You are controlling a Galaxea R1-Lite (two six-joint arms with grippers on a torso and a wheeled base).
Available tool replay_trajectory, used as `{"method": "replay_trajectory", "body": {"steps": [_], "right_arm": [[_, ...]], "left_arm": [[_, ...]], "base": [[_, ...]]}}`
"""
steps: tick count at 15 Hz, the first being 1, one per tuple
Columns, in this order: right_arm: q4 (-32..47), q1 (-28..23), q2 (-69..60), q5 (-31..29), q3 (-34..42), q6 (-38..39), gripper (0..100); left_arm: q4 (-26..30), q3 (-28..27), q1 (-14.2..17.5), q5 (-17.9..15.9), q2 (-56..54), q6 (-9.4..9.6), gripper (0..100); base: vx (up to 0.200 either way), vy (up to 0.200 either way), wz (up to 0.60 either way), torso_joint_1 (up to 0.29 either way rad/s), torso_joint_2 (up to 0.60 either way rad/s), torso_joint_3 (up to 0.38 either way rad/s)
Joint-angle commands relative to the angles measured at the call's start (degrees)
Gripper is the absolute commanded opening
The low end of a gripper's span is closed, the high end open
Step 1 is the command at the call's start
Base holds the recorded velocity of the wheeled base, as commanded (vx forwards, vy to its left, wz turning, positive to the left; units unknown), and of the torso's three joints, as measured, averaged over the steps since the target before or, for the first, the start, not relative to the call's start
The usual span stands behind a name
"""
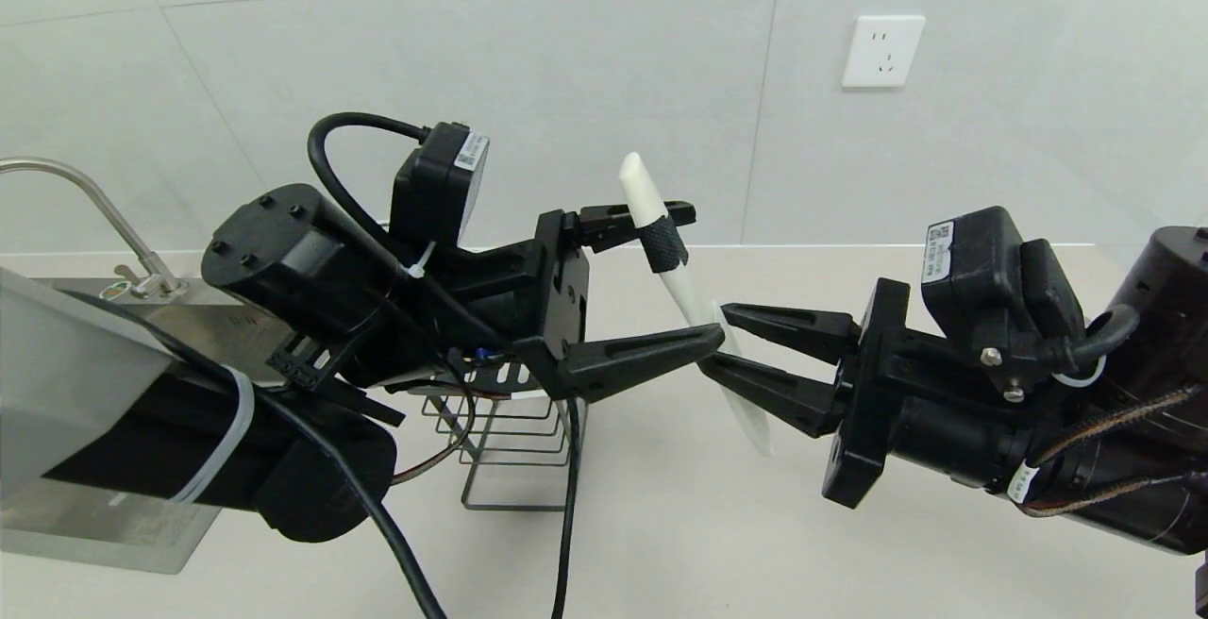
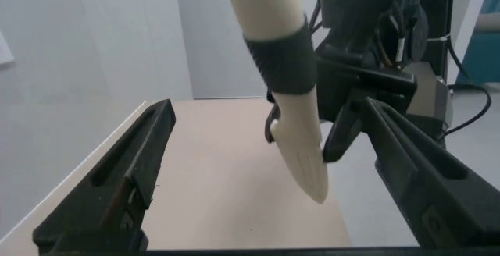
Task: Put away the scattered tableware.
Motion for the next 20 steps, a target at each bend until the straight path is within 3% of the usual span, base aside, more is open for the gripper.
{"method": "replay_trajectory", "body": {"steps": [1,9,10,17,18,20], "right_arm": [[0.00,0.04,-0.17,0.01,0.01,-0.04,0],[0.00,0.04,-0.26,-0.07,1.06,-0.04,0],[0.00,0.04,-0.35,-0.16,1.33,-0.04,0],[0.00,0.04,-0.35,-0.51,-1.14,-0.13,0],[0.00,0.04,-0.35,-0.60,-1.40,-0.21,100],[0.00,0.04,-0.44,-1.04,0.36,-0.21,100]], "left_arm": [[-0.06,-0.35,-0.23,0.36,-0.64,-0.76,100],[-0.06,0.09,-3.04,0.45,-1.26,-0.76,100],[-0.06,0.00,-3.13,0.45,-1.17,-0.76,0],[-0.06,0.09,-3.04,0.53,-1.00,-0.76,0],[-0.06,0.09,-3.04,0.53,-1.17,-0.84,0],[-0.06,0.00,-2.95,1.50,-1.35,-0.84,0]], "base": [[0.000,0.000,0.00,0.000,0.00,0.000],[0.000,0.000,0.00,0.000,0.00,0.000],[0.000,0.000,0.00,0.000,0.00,0.000],[0.000,0.000,0.00,0.000,0.00,0.000],[0.000,0.000,0.00,0.000,0.00,0.000],[0.000,0.000,0.00,0.000,0.00,0.000]]}}
